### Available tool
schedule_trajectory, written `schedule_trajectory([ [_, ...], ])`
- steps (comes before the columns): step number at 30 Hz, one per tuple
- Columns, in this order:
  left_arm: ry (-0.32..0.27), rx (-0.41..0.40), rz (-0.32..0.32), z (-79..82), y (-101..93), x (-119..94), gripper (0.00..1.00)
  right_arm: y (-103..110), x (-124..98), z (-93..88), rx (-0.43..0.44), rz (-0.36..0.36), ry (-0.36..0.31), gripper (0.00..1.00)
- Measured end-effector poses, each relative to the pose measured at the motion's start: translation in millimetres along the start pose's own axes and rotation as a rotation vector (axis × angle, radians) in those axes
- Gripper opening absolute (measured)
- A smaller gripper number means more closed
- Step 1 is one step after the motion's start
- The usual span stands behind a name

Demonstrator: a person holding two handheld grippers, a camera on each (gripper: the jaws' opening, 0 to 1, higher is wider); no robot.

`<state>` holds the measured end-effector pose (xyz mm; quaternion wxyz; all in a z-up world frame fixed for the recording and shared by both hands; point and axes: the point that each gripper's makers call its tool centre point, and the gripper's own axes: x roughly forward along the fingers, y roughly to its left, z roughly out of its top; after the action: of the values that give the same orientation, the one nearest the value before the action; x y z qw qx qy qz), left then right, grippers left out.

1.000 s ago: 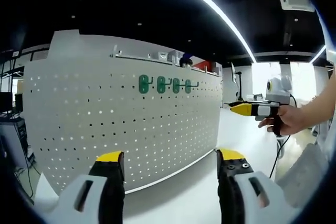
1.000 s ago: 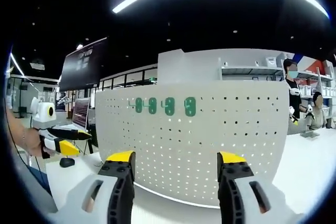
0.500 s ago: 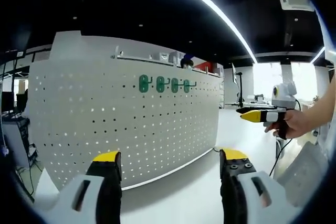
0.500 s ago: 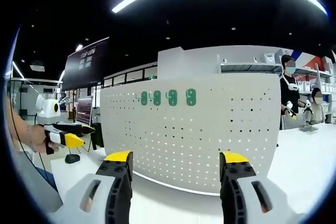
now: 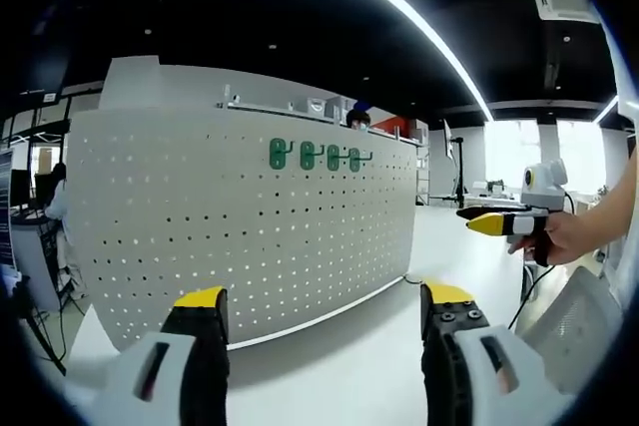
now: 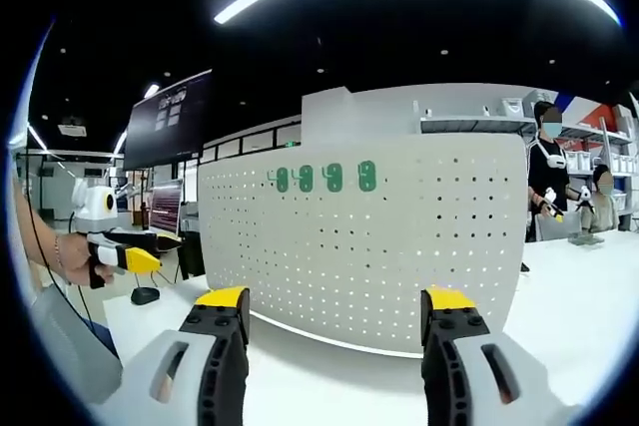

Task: Insert the hook assembly into the mounting plate slot until the hook locks in place.

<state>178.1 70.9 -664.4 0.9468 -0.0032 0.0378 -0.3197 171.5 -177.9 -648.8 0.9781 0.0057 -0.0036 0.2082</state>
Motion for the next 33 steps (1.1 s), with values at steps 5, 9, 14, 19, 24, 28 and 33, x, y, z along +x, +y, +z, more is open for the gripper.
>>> schedule_trajectory([
  [5,0.0,-0.003,0.003,-2.2,0.1,-9.0,0.83,0.1,-8.7,-3.4,0.005,-0.001,0.004,0.68],
  [9,0.007,-0.002,0.014,-5.9,2.3,-17.4,0.83,1.9,-15.5,-7.0,0.005,0.001,0.011,0.69],
  [14,0.01,-0.002,0.025,-8.6,3.1,-28.3,0.84,4.5,-23.0,-9.7,0.006,0.005,0.016,0.7],
  [19,0.012,-0.007,0.041,-10.9,6.5,-38.2,0.85,4.6,-31.0,-12.2,0.003,0.003,0.024,0.7],
  [24,0.014,-0.011,0.053,-13.5,8.9,-44.1,0.86,3.5,-35.1,-13.1,0.006,0.003,0.026,0.7],
  [28,0.024,-0.014,0.062,-18.6,10.1,-47.0,0.86,4.7,-36.9,-16.8,0.012,0.0,0.033,0.7],
  [33,0.027,-0.016,0.074,-21.0,14.7,-47.5,0.86,3.9,-35.9,-22.9,0.023,0.0,0.044,0.7],
])
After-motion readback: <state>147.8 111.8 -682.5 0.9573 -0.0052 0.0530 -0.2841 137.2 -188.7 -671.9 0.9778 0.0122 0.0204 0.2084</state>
